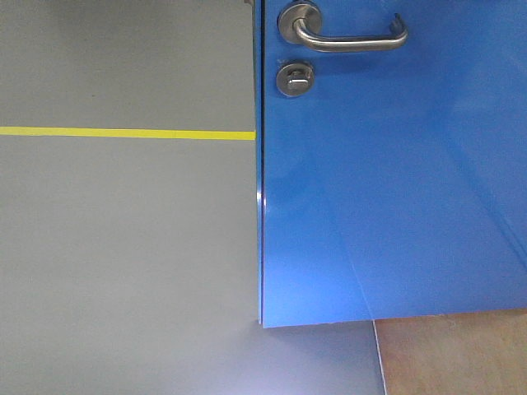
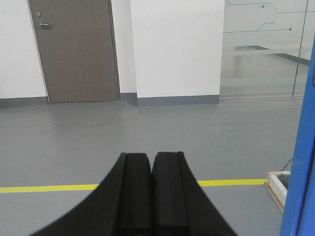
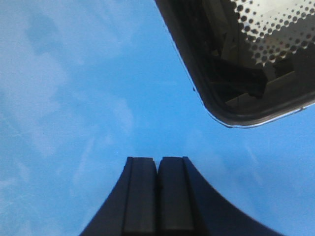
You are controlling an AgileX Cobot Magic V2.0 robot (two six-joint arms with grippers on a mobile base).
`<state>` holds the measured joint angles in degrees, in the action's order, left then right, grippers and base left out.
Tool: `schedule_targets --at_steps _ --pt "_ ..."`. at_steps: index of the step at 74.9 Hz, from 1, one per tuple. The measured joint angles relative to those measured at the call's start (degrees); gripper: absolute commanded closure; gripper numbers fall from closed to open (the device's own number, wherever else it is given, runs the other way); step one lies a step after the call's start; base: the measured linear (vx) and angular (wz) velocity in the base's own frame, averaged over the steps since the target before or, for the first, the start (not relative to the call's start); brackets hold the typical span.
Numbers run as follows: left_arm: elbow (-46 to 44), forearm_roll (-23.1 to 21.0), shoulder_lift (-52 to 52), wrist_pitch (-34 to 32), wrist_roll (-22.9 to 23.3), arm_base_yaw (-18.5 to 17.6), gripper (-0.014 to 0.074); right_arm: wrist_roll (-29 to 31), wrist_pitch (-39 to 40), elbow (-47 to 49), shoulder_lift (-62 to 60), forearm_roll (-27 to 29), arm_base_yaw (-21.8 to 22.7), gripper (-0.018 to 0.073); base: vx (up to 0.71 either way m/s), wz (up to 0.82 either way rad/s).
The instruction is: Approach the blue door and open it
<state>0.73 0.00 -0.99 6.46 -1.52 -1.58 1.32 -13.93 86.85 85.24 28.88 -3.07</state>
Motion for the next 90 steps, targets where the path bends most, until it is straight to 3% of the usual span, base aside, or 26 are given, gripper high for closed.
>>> schedule_targets --at_steps 28,41,51,67,90 --pt "0.0 0.0 0.0 0.0 0.0 0.0 0.0527 0.0 -0.2 0.0 0.0 -1.1 0.0 0.0561 0.0 0.0" --pt "0.0 0.0 0.0 0.0 0.0 0.0 0.0527 0.0 -2.9 -0.2 -2.3 -10.5 0.0 0.0561 0.0 0.0" --pt "0.0 0.0 0.0 0.0 0.0 0.0 0.0527 0.2 -0.6 -5.1 -9.3 -16.6 0.0 0.0561 0.0 0.0" --pt "0.0 0.0 0.0 0.0 0.0 0.0 0.0527 1.2 14.3 -28.5 -28.2 -20.3 0.0 0.0561 0.0 0.0" --pt "0.0 0.0 0.0 0.0 0.0 0.0 0.0527 5.0 15.4 -68.3 -65.7 -24.4 0.0 0.0561 0.0 0.0"
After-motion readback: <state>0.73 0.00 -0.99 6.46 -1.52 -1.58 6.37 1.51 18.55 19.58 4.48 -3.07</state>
